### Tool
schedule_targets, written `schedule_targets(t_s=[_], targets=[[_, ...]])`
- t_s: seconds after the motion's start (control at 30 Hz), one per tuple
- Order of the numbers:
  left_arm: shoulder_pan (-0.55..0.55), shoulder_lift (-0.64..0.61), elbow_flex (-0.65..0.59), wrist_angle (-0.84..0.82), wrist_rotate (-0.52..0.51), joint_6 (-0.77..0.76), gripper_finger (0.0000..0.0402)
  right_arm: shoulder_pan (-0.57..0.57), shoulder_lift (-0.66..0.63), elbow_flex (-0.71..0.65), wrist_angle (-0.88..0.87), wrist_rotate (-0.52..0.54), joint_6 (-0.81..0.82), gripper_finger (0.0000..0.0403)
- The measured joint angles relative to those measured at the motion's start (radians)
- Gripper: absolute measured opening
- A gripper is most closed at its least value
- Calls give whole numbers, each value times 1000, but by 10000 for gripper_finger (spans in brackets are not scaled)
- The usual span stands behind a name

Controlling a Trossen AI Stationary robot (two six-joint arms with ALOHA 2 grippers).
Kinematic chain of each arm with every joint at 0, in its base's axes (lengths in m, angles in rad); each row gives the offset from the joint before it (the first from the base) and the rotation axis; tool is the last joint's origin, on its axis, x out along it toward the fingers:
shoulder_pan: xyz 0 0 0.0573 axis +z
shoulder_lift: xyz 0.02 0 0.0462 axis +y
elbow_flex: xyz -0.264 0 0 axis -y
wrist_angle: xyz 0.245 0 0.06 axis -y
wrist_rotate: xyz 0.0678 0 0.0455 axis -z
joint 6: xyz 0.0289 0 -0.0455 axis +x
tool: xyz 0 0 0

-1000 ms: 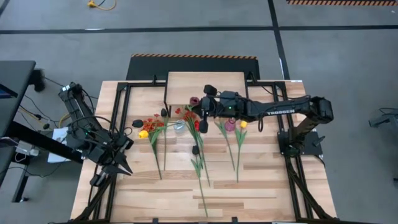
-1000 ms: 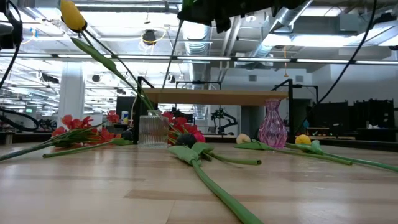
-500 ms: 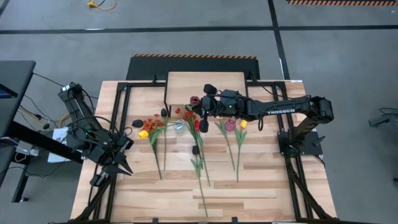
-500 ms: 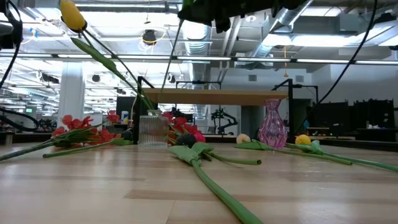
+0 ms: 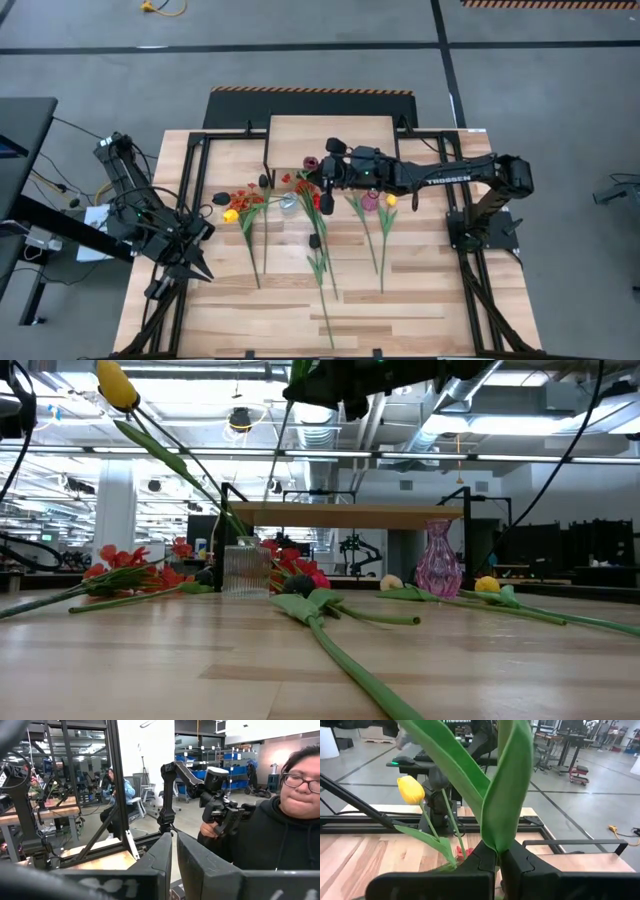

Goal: Pick and place flowers into a vace then onto a shelf
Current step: Put the dark red flower into the transparent vase

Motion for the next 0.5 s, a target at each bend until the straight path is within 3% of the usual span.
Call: schedule_targets(t_s=[0.5], targets=[[0,0,0,1,-1,0,16,0,33,2,22,1,3,0]])
